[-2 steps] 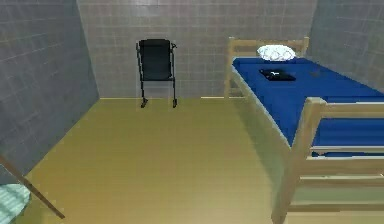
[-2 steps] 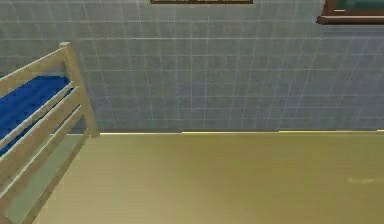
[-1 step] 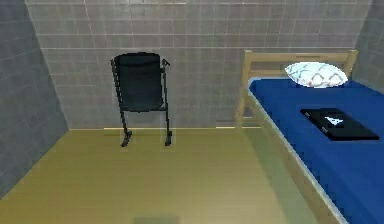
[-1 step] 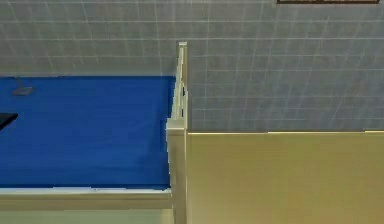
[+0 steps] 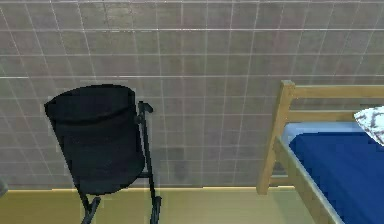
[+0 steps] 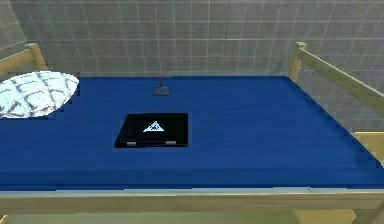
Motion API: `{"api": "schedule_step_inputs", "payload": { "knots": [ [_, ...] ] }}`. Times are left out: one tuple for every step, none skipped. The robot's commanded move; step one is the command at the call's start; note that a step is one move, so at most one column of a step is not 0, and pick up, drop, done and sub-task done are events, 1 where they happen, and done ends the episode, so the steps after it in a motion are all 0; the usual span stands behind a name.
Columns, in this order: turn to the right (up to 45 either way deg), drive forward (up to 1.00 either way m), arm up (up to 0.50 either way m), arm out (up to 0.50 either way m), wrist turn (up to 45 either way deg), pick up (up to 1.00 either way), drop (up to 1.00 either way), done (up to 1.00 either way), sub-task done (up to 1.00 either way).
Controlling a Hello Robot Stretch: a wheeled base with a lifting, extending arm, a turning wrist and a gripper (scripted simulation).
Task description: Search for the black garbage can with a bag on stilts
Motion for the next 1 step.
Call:
{"api": "schedule_step_inputs", "payload": {
  "knots": [
    [-15.0, 0.0, 0.0, 0.0, 0.0, 0.0, 0.0, 0.0, 0.0]
  ]
}}
